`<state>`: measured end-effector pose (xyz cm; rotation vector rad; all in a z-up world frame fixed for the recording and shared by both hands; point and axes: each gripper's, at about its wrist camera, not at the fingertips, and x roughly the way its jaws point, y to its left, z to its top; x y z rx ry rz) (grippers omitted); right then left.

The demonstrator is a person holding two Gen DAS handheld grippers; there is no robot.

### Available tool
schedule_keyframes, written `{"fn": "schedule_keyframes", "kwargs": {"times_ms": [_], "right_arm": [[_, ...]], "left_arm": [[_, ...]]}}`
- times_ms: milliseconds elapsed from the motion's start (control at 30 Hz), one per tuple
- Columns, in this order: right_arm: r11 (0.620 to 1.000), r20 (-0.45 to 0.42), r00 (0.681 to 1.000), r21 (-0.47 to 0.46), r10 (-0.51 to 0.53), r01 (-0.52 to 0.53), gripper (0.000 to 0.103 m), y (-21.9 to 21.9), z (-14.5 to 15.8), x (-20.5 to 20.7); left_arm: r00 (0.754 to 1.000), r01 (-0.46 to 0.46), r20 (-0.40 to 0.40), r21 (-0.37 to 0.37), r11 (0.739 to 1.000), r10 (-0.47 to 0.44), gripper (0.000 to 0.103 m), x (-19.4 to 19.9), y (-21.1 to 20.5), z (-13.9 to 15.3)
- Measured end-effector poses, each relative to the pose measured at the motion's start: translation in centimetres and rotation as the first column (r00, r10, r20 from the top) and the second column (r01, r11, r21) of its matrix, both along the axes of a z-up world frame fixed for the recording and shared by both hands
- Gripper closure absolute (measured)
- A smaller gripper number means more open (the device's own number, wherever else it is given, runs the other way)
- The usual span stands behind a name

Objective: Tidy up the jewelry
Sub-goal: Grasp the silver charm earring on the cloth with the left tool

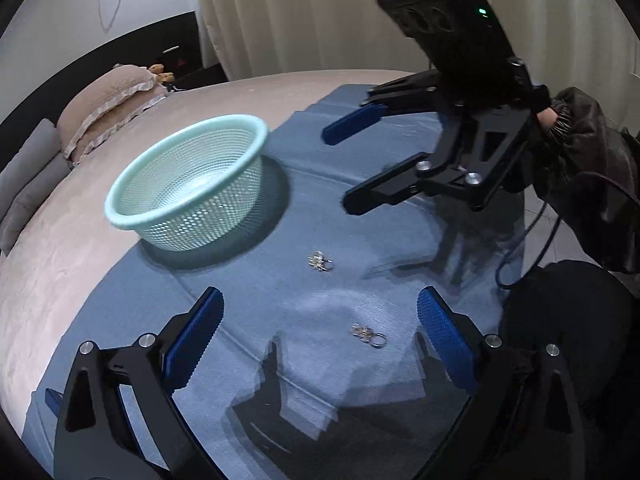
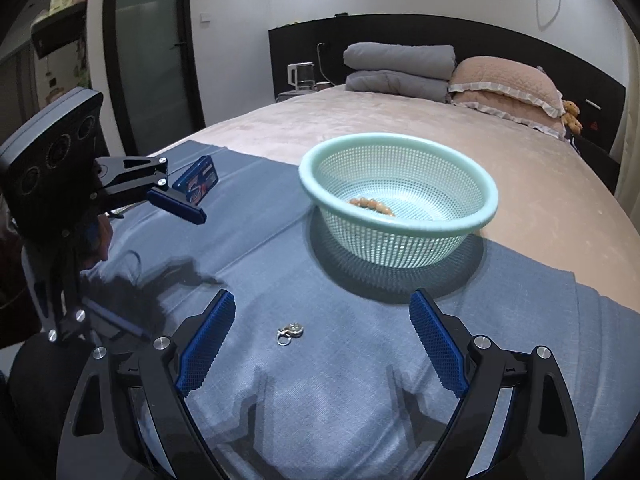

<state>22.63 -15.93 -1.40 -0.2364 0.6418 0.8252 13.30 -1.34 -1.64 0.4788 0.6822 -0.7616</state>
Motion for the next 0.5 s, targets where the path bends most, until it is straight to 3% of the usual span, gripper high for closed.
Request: {"fn": "schedule_keyframes", "kwargs": {"times_ms": [300, 367, 433, 500], "right_arm": [[0.994, -0.041, 0.999, -0.105, 0.032, -0.036, 0.036, 3.4, -3.3, -0.3], [0.992, -0.05, 0.999, -0.122, 0.012, -0.018, 0.039, 3.9, -4.0, -0.2], [0.989, -0.065, 0.998, -0.148, -0.025, 0.016, 0.051, 4.3, -4.9, 0.1], [0.986, -0.08, 0.995, -0.159, -0.058, 0.045, 0.06, 4.3, -5.8, 0.3]], "left_arm": [[0.994, 0.054, -0.092, 0.019, 0.998, -0.052, 0.041, -0.9, -1.8, -3.3], [0.994, 0.038, -0.1, 0.032, 0.999, -0.035, 0.05, -0.6, -1.8, -4.0], [0.997, -0.019, -0.08, 0.065, 0.998, 0.024, 0.057, -0.1, -1.7, -5.0], [0.995, -0.066, -0.078, 0.042, 0.997, 0.069, 0.057, 0.0, -1.6, -5.6]]}}
